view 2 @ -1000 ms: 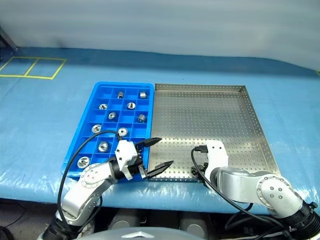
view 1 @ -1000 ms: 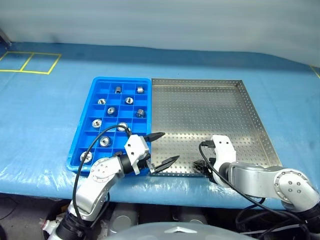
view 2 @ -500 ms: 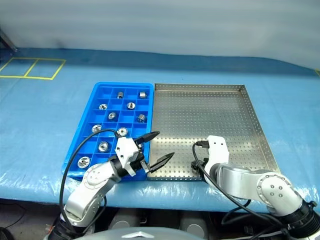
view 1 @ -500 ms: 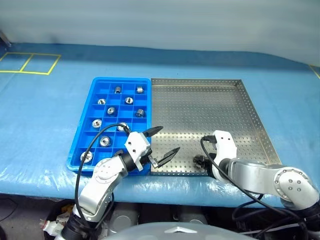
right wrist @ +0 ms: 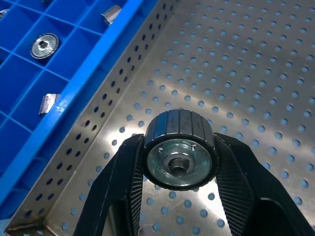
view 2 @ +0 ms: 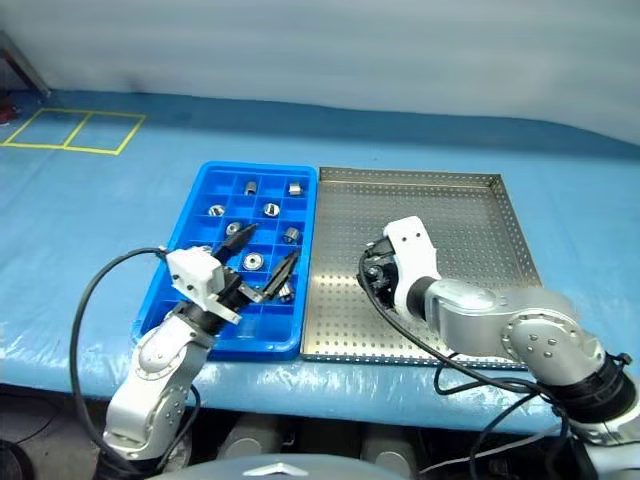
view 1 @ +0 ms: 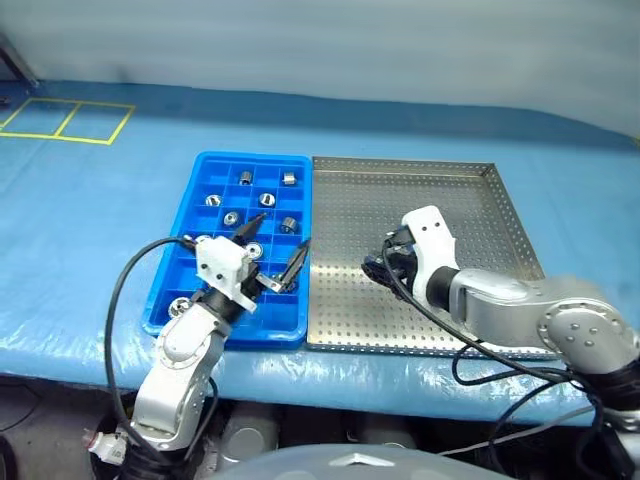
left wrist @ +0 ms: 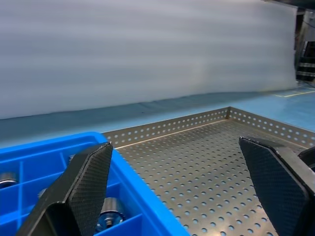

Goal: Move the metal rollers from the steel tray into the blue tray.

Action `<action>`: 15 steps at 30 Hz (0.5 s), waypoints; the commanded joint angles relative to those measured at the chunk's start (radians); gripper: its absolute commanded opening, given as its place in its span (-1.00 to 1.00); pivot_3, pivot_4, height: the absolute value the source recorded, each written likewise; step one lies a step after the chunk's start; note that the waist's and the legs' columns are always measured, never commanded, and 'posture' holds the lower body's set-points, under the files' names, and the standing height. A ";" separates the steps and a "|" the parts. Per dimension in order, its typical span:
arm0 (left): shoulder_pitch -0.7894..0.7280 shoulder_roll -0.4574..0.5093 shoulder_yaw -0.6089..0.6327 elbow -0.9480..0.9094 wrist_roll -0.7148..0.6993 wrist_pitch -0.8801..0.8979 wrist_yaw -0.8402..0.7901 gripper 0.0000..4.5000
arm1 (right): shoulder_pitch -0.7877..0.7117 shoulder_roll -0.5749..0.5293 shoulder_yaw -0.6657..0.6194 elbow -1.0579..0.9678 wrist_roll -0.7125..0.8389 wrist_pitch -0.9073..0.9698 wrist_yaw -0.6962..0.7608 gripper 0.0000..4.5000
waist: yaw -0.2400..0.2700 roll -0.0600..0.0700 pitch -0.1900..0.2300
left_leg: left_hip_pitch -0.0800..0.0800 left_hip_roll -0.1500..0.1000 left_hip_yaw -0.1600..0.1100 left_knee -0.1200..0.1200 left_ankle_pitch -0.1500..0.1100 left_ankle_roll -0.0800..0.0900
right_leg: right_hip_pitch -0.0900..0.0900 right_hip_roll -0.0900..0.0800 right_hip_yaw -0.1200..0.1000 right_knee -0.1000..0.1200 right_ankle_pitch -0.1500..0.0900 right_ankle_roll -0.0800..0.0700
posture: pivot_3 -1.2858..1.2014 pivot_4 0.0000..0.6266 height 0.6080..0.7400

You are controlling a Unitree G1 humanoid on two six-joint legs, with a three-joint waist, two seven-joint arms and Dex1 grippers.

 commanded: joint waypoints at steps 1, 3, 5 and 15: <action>0.029 0.018 0.041 -0.087 0.007 0.012 0.028 1.00 | -0.067 0.047 0.031 -0.028 -0.165 0.008 0.171 -0.22 | 0.015 0.000 0.000 | 0.000 0.000 0.000 0.000 0.000 0.000 | 0.000 0.000 0.000 0.000 0.000 0.000 | 0.35 -0.52 1.00; 0.052 0.031 0.058 -0.111 0.010 0.023 0.040 1.00 | -0.090 0.080 0.061 -0.038 -0.259 0.002 0.253 -0.22 | 0.038 0.000 0.000 | 0.000 0.000 0.000 0.000 0.000 0.000 | 0.000 0.000 -0.001 0.000 0.000 0.000 | 0.38 -0.52 1.00; 0.067 0.036 0.070 -0.128 0.008 0.037 0.051 1.00 | -0.097 0.103 0.076 -0.043 -0.337 0.001 0.313 -0.22 | 0.058 0.000 0.000 | 0.000 0.000 0.000 0.000 0.000 0.000 | 0.000 0.000 -0.001 0.000 0.000 0.000 | 0.39 -0.52 1.00; 0.147 0.035 0.125 -0.210 -0.002 0.104 0.107 1.00 | -0.089 0.270 0.141 -0.028 -0.565 0.005 0.563 -0.22 | 0.197 0.000 0.000 | -0.003 0.000 -0.002 0.000 0.000 0.000 | -0.002 0.000 -0.003 0.000 0.000 -0.001 | 0.46 -0.52 1.00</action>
